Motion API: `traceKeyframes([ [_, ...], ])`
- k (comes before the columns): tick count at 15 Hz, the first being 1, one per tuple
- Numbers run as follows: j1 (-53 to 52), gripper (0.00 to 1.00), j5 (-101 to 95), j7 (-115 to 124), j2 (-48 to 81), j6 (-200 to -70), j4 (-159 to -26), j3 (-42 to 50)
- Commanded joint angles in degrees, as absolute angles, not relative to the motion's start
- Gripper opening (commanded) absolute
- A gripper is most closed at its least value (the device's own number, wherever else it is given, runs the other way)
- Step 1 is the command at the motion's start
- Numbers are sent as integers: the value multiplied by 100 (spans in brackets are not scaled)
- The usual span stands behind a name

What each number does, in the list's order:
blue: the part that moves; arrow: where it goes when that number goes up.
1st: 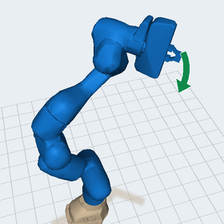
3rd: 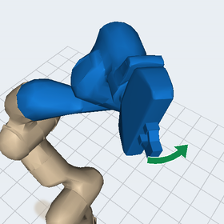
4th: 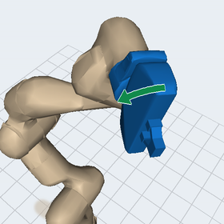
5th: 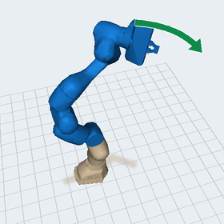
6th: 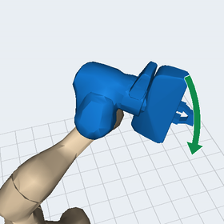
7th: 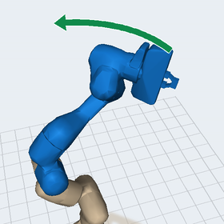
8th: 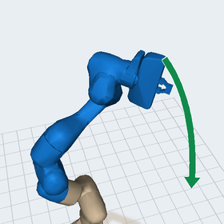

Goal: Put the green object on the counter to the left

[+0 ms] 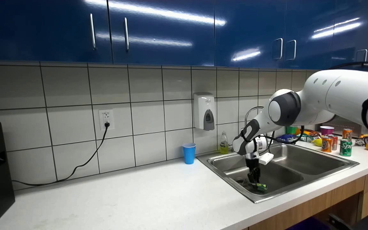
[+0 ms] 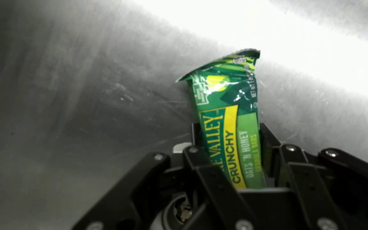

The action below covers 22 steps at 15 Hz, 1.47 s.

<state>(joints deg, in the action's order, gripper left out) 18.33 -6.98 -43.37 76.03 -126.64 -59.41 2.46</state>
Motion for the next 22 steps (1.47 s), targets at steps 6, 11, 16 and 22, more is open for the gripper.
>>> traceKeyframes([
  [6,1701,18,-663,-3569,6910,-12711,-6474,306],
  [11,1640,18,-693,-3106,6399,-12813,-7054,339],
  [16,1596,18,-718,-2722,5707,-13046,-8000,407],
  [22,1578,18,-793,-2486,4863,-13279,-9117,406],
])
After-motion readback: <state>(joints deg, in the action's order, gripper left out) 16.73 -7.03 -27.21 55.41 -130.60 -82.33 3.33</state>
